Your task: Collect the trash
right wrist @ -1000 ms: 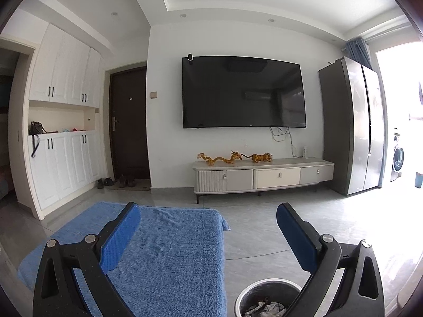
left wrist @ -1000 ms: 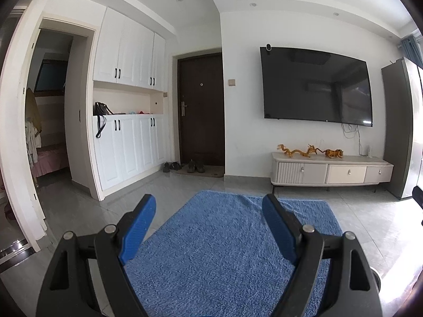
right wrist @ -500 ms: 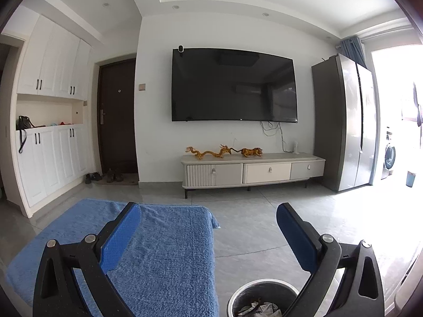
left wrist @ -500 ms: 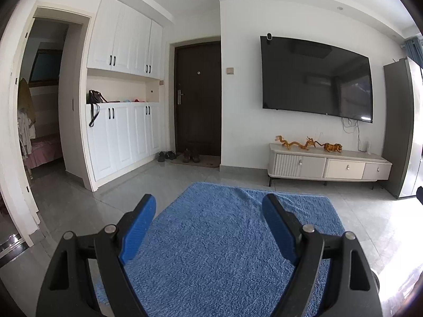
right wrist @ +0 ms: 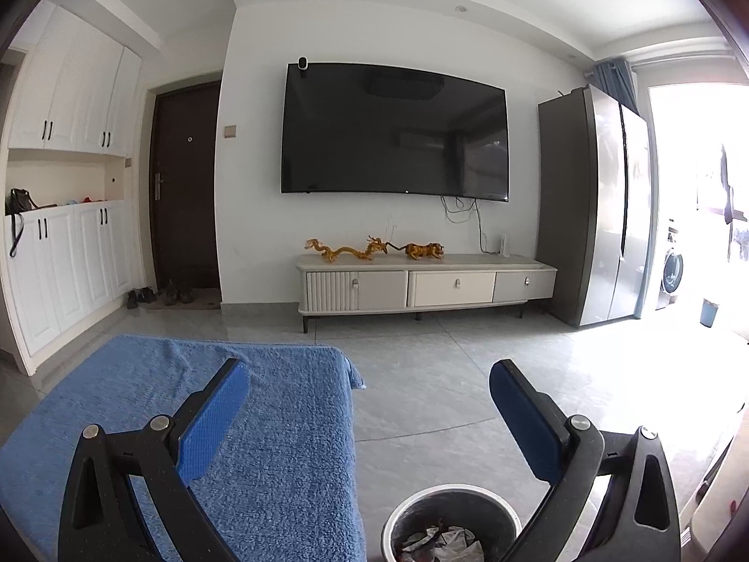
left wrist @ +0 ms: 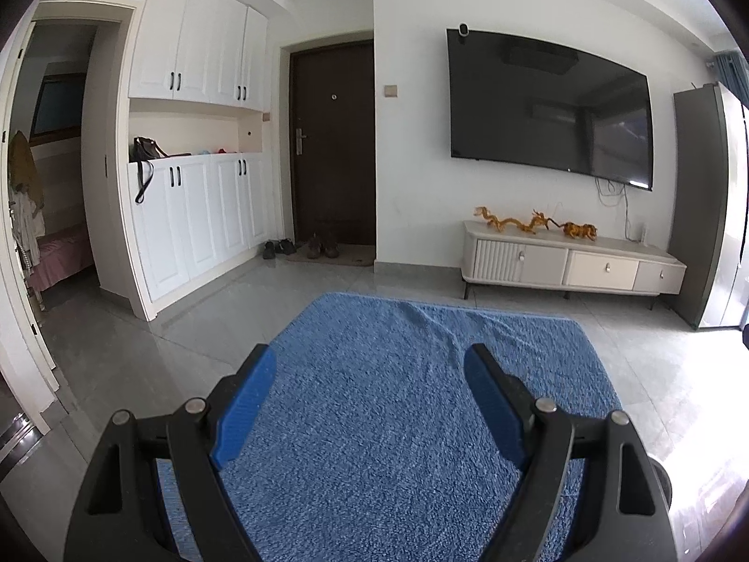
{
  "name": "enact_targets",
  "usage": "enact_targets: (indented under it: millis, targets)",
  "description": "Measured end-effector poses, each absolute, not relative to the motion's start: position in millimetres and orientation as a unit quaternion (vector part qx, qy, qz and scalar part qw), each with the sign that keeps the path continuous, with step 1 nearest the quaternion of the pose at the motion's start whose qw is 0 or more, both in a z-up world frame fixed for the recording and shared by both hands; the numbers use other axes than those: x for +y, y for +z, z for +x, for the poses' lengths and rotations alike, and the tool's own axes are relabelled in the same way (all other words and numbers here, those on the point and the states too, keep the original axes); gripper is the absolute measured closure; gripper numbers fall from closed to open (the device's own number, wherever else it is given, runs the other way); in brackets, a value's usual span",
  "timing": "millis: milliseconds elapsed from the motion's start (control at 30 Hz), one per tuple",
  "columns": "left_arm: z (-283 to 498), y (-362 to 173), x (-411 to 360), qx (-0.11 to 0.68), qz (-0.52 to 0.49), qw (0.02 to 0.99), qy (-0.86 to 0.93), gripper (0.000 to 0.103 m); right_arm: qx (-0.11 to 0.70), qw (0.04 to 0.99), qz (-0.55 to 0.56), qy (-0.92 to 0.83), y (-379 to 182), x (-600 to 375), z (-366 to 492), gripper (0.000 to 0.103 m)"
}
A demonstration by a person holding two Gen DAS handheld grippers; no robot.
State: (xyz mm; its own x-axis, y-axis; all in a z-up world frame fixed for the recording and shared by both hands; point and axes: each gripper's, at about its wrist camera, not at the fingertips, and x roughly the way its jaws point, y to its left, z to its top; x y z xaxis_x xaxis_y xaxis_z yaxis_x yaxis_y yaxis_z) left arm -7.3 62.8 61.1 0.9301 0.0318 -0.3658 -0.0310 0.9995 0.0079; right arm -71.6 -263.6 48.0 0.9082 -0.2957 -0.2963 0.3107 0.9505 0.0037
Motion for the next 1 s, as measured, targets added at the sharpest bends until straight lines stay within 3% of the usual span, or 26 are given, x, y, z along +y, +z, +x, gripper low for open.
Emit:
enact_targets:
  millis: [1000]
  targets:
    - [38.8,26.6,7.2,0.246,0.078,0.966,-0.027,0.021,0.204,0.965,0.039,-0.16,7.3,-284.7,-34.5,0.0]
